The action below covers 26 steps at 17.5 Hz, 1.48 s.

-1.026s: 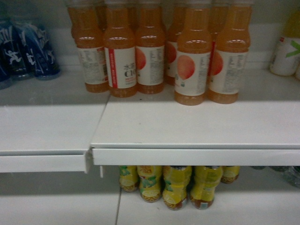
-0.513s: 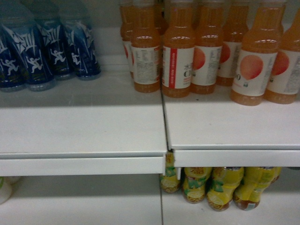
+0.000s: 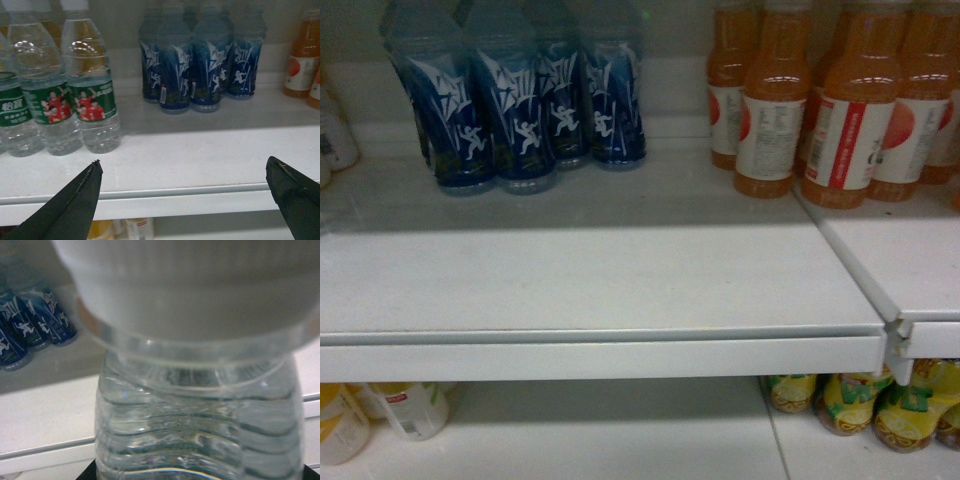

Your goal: Move water from second to third shelf

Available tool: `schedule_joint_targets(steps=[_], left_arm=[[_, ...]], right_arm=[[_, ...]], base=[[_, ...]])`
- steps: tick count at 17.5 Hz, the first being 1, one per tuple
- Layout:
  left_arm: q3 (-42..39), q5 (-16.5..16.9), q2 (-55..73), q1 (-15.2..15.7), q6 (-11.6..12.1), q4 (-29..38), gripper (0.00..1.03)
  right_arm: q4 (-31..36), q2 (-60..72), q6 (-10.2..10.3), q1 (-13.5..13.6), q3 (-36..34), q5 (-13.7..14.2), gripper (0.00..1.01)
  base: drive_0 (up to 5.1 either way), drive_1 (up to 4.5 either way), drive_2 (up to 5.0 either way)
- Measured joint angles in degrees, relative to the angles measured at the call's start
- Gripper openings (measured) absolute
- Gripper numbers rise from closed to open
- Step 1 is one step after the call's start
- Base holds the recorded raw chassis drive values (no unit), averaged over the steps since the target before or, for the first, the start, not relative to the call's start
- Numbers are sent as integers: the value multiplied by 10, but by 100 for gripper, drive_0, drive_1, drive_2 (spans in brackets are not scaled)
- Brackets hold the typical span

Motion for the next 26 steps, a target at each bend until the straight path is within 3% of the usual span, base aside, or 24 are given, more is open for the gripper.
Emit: schedule_joint_targets(steps=[26], left_arm=[[0, -1, 0, 0, 0, 0, 98]], right_arm=[[-2, 0, 0, 0, 0, -1, 43]], base=[[-500, 246, 246]])
